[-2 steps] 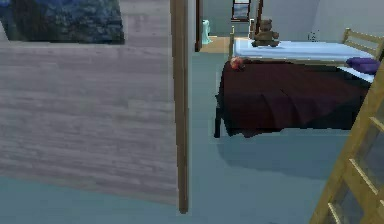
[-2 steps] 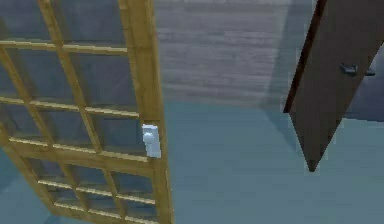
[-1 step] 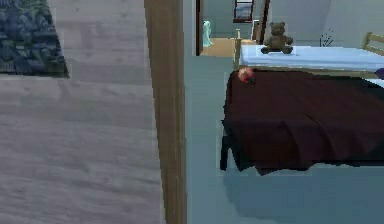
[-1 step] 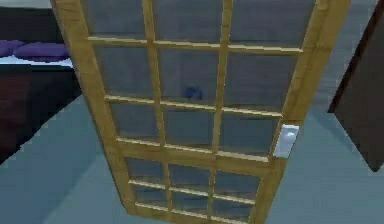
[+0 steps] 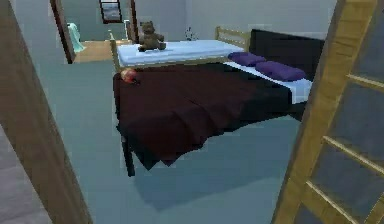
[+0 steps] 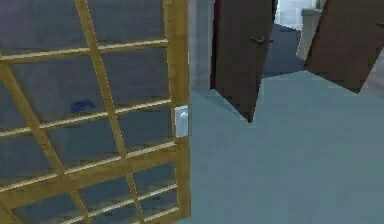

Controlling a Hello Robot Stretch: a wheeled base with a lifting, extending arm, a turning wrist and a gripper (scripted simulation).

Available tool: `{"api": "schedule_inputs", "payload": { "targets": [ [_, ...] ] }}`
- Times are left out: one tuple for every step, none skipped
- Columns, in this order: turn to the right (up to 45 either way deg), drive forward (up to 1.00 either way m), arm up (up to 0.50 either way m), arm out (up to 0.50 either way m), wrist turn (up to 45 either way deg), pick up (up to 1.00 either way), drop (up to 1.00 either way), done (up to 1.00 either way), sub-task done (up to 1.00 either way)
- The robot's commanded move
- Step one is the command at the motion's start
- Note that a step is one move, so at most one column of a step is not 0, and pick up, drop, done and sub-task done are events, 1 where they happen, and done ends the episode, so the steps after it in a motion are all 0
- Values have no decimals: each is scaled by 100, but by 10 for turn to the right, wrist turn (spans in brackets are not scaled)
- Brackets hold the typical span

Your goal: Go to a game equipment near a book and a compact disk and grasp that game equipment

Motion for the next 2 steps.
{"api": "schedule_inputs", "payload": {
  "targets": [
    [0,30,0,0,0,0,0,0,0],
    [-180,0,0,0,0,0,0,0,0]
  ]
}}
